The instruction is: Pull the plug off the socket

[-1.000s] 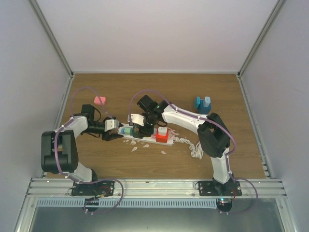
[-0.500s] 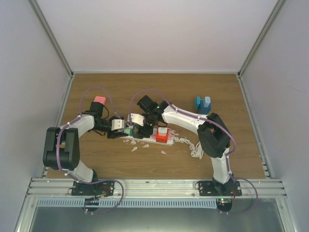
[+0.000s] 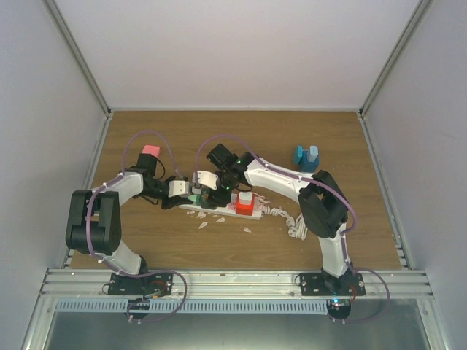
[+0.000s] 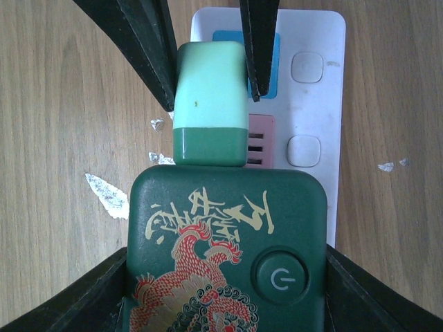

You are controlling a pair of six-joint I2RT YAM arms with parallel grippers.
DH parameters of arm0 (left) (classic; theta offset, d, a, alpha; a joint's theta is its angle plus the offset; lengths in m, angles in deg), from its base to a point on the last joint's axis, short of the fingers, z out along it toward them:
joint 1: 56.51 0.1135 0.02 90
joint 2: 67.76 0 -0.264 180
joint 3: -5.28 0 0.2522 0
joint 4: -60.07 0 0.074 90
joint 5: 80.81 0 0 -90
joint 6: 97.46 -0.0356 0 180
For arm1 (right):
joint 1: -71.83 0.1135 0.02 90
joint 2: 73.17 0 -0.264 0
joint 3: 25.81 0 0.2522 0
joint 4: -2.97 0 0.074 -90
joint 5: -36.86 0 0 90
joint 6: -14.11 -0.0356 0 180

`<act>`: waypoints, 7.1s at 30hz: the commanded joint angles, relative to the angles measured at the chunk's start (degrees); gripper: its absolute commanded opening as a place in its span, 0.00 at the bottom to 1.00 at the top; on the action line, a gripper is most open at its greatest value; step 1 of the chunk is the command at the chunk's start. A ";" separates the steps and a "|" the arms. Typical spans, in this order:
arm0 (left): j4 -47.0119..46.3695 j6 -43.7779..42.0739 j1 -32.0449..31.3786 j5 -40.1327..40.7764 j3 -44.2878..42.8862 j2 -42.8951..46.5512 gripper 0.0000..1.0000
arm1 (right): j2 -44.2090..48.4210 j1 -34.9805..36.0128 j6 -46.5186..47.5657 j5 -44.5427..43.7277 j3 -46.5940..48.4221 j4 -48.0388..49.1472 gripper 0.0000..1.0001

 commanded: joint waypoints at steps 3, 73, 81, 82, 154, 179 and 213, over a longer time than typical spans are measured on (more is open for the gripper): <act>0.83 -1.55 1.17 0.53 -2.57 0.87 0.17 | -2.71 0.81 0.15 -1.35 0.12 -0.26 0.39; -33.63 20.08 26.19 29.19 -16.21 -13.67 0.14 | -3.49 0.82 -1.03 -0.23 2.12 -4.39 0.45; -44.59 17.55 23.07 41.53 -13.24 -17.64 0.14 | -3.68 0.82 -0.95 -0.10 2.51 -3.71 0.47; -46.32 16.58 22.60 42.91 -12.16 -17.90 0.15 | -3.68 0.77 -0.94 -0.20 2.54 -3.80 0.47; -13.10 38.36 2.22 25.09 3.11 -3.82 0.90 | -2.94 0.62 -1.41 2.17 7.11 -3.78 0.28; -13.39 37.62 0.46 27.07 2.35 -6.66 0.77 | -1.40 -1.28 -2.08 5.54 9.76 -5.51 0.22; -0.63 48.03 0.25 6.49 -21.26 15.17 0.99 | 10.69 -25.06 -30.53 35.24 6.16 14.33 0.24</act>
